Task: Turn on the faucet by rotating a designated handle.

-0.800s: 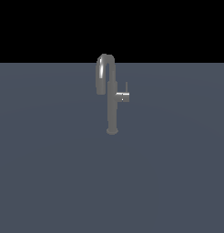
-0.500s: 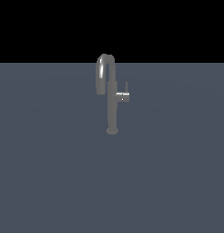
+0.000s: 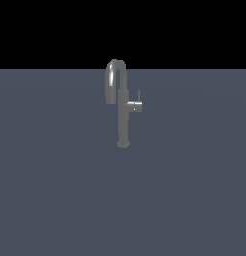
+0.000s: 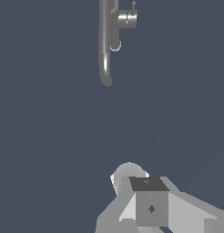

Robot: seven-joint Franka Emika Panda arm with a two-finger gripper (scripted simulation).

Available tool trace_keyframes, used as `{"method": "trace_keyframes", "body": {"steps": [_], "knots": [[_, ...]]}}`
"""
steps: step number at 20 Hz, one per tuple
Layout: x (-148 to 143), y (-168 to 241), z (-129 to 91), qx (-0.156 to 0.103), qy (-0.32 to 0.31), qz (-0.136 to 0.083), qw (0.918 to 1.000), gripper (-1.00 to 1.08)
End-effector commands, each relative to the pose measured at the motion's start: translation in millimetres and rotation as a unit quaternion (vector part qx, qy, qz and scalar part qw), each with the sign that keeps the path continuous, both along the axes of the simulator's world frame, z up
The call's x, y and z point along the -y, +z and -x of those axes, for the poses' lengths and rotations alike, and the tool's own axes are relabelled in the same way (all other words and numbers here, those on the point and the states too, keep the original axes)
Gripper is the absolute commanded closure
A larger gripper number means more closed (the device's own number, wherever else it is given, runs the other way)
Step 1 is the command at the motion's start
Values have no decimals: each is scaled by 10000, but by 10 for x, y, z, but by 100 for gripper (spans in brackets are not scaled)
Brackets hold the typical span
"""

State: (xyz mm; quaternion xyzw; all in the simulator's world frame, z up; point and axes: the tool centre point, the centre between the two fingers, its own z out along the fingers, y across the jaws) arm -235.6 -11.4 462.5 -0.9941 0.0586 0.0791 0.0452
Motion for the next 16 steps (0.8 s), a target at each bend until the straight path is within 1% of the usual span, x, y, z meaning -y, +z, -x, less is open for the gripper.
{"method": "trace_keyframes", "body": {"steps": [1, 5, 9, 13, 16], "knots": [[-14, -18, -100, -120, -152, -137, 9997, 108], [-35, -57, -306, -365, -464, -421, 9974, 108], [-46, -112, -538, -640, -815, -742, 9919, 108], [-44, -180, -775, -921, -1174, -1072, 9830, 108], [-34, -242, -954, -1135, -1449, -1325, 9740, 108]]}}
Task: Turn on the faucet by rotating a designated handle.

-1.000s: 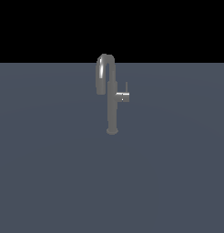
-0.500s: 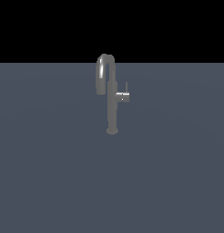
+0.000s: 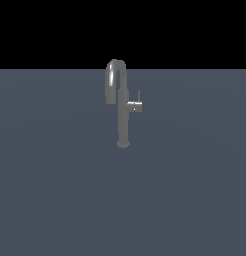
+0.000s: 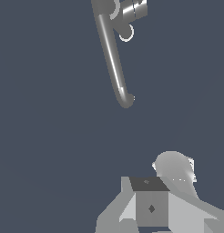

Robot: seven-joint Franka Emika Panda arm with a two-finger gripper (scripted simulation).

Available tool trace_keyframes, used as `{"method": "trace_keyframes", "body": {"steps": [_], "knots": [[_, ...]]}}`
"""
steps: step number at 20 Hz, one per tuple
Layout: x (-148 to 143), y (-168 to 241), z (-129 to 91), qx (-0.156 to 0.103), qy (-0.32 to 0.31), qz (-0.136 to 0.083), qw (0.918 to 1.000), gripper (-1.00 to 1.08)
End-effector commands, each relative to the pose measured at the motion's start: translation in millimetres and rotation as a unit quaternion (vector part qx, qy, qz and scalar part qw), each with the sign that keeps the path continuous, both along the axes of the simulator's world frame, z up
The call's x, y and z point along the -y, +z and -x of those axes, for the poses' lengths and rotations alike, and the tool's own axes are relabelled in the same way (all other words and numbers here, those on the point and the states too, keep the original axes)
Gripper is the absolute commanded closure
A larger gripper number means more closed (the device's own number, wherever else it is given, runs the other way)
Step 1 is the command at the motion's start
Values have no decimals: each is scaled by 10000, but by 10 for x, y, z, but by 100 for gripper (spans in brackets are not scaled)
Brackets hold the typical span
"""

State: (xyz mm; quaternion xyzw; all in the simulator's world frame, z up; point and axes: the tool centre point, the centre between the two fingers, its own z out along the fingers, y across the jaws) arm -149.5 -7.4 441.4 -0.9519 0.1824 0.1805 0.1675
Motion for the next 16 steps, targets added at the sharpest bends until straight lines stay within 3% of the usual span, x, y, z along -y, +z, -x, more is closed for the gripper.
{"method": "trace_keyframes", "body": {"steps": [1, 9, 16], "knots": [[11, -55, -153, -186, -240, -219, 9993, 108], [79, -280, -630, -794, -1023, -948, 9870, 108], [177, -552, -1038, -1357, -1747, -1630, 9615, 108]]}}
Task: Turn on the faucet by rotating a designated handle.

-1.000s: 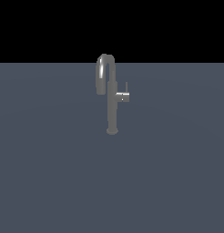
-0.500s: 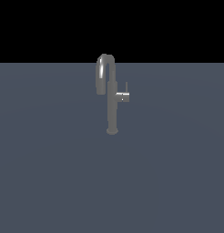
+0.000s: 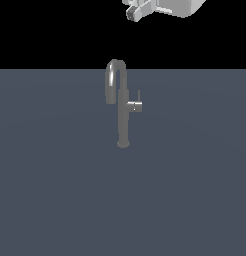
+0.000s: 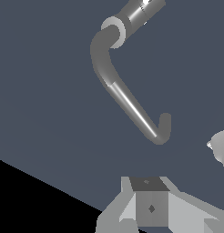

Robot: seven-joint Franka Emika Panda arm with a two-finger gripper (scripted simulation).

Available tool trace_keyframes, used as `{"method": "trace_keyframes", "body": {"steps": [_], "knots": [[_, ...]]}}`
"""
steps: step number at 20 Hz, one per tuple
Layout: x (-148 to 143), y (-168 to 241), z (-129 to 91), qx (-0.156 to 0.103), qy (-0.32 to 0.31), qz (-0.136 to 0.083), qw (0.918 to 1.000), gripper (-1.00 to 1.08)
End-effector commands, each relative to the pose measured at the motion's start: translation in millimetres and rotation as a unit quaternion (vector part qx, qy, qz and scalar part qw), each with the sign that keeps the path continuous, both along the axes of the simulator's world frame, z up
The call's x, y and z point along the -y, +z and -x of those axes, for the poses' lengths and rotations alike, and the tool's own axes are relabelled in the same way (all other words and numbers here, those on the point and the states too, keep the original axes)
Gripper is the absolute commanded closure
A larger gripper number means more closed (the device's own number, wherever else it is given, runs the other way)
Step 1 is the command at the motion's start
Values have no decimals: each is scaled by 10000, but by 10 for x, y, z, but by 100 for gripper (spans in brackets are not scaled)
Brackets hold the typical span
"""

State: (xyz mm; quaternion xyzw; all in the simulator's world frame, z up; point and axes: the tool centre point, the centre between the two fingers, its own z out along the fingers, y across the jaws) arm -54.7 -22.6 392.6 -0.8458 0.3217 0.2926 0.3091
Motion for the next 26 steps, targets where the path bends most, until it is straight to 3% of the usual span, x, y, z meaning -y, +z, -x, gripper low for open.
{"method": "trace_keyframes", "body": {"steps": [1, 7, 12, 16, 20, 26], "knots": [[41, -109, -145, -213, -275, -261, 9991, 108], [142, -404, -454, -720, -930, -880, 9892, 108], [227, -686, -680, -1146, -1481, -1398, 9723, 108], [288, -938, -838, -1490, -1926, -1815, 9528, 108], [338, -1206, -971, -1826, -2360, -2219, 9283, 108], [373, -1537, -1095, -2208, -2854, -2676, 8934, 108]]}}
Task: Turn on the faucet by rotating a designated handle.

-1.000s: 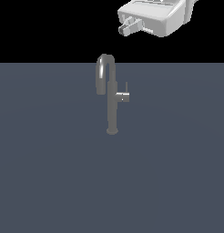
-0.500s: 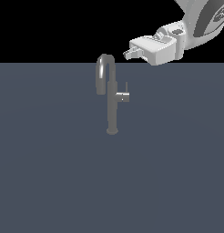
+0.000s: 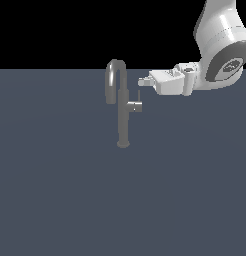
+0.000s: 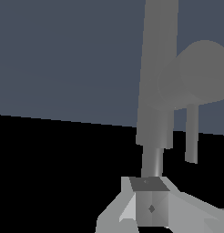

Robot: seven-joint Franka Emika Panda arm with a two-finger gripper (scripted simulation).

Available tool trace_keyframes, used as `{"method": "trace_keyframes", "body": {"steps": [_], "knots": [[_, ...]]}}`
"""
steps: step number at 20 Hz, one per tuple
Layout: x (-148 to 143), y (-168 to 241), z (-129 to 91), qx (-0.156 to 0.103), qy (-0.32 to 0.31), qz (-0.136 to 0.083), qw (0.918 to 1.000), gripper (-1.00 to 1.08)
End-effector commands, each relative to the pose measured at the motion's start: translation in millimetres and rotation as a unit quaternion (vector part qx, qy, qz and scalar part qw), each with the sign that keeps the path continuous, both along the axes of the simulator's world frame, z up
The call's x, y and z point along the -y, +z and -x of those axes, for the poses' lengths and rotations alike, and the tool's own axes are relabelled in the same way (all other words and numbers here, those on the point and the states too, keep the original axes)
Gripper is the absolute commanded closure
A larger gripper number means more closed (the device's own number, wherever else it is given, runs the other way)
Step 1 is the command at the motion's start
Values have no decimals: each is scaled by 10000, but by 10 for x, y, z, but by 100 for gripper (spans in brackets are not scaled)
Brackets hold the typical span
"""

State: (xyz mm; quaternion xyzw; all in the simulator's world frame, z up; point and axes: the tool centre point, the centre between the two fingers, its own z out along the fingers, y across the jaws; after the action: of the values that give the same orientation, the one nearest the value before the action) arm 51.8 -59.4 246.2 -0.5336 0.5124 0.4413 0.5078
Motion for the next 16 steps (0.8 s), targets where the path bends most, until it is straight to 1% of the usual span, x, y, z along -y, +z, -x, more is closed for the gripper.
{"method": "trace_keyframes", "body": {"steps": [1, 4, 8, 11, 16], "knots": [[8, -117, -44, -149, -198, -185, 9995, 108], [10, -226, -75, -282, -369, -344, 9983, 108], [7, -316, -98, -390, -509, -476, 9968, 108], [4, -344, -104, -422, -552, -516, 9962, 108], [3, -346, -103, -424, -550, -515, 9963, 108]]}}
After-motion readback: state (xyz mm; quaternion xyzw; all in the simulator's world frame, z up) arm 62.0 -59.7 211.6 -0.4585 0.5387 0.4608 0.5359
